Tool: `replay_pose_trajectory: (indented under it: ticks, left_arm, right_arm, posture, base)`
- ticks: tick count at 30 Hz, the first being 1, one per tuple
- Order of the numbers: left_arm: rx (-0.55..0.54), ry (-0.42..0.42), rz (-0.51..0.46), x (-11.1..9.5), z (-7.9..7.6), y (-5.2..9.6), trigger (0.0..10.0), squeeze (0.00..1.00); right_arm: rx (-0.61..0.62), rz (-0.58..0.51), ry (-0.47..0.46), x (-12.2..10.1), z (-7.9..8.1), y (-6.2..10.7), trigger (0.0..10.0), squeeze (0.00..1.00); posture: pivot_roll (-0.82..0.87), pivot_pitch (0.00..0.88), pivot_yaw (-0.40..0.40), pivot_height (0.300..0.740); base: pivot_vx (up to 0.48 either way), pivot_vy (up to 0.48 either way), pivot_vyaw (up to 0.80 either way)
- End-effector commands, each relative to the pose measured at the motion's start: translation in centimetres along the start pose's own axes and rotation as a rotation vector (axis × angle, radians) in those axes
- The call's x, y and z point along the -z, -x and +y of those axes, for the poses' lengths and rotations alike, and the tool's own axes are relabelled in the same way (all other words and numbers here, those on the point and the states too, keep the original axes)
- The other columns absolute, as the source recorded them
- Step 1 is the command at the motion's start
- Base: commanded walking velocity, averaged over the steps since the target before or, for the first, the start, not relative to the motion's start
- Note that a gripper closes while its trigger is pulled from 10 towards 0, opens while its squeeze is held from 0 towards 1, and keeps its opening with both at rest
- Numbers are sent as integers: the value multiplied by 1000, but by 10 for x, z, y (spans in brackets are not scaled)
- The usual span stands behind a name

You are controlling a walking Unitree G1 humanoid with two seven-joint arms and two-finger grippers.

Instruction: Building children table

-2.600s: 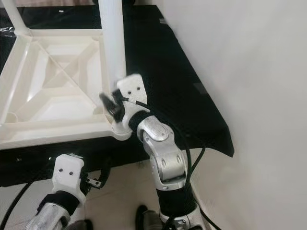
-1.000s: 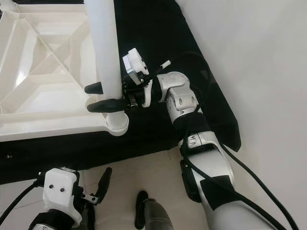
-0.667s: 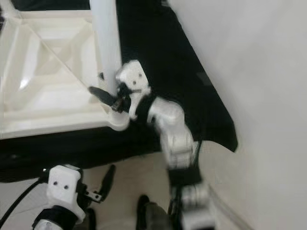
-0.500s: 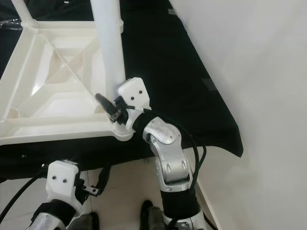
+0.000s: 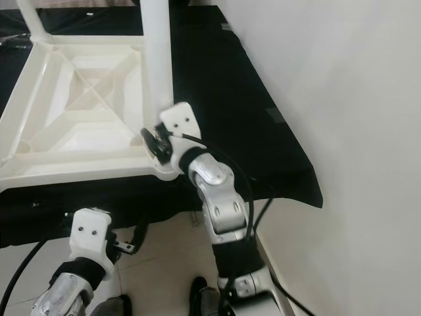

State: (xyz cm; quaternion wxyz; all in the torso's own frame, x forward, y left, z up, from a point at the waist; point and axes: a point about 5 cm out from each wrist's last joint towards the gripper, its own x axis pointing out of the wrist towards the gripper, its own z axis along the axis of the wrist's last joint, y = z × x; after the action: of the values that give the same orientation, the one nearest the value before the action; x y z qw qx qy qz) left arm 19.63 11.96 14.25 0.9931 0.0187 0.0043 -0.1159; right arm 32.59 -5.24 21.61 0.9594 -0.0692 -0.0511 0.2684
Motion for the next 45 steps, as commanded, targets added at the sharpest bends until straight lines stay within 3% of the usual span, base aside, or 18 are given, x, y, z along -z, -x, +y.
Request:
replay_pose_trajectory:
  ticks: [1,5,7,15,16,17,18,19,20,22,30,45]
  left_arm:
    - [1,18,16,5,0,-1,10000,0]
    - [-11,15,3,4,3,-9,10000,0]
    - [-32,3,-16,2,9,-22,10000,0]
    - [-42,-3,-24,3,14,-32,10000,0]
    - [-45,-1,-23,4,16,-33,10000,0]
    - [-45,-1,-23,4,16,-33,10000,0]
    - [-47,0,-24,5,17,-34,10000,0]
    - [-47,0,-24,5,17,-34,10000,0]
    - [-52,-1,-23,6,19,-34,10000,0]
    - [-69,-4,-18,9,23,-35,10000,0]
    - [-80,-44,11,17,26,-32,10000,0]
    - [-76,-60,55,31,24,-20,10000,0]
  right_arm:
    - [40,3,13,3,-6,7,10000,1000]
    - [79,10,16,11,-18,19,10000,1000]
    - [105,1,41,20,-29,42,10000,1000]
    - [164,46,57,38,-32,68,10000,1000]
    - [186,75,60,47,-31,77,10000,863]
    - [186,75,60,47,-31,77,10000,863]
    - [203,98,61,53,-30,84,10000,686]
    - [203,98,61,53,-30,84,10000,686]
    - [209,123,55,61,-25,92,10000,0]
    - [225,148,59,70,-16,102,10000,0]
    - [321,181,20,80,-24,106,10000,0]
    - [273,205,9,89,-16,120,10000,0]
  posture:
    - [68,162,-95,740]
    - [41,149,-88,740]
    - [10,131,-77,740]
    - [-4,110,-70,740]
    - [-4,89,-71,740]
    - [-4,89,-71,740]
    - [-4,89,-71,740]
    - [-4,89,-71,740]
    - [-9,68,-69,740]
    - [-16,46,-66,740]
    - [-17,0,-57,740]
    - [-30,0,-49,740]
  base:
    - [0,0,0]
    - [0,0,0]
    - [0,0,0]
    - [0,0,0]
    - [0,0,0]
    - [0,0,0]
    - [0,0,0]
    - [0,0,0]
    - [0,0,0]
    - [0,0,0]
    - [0,60,0]
    - [0,480,0]
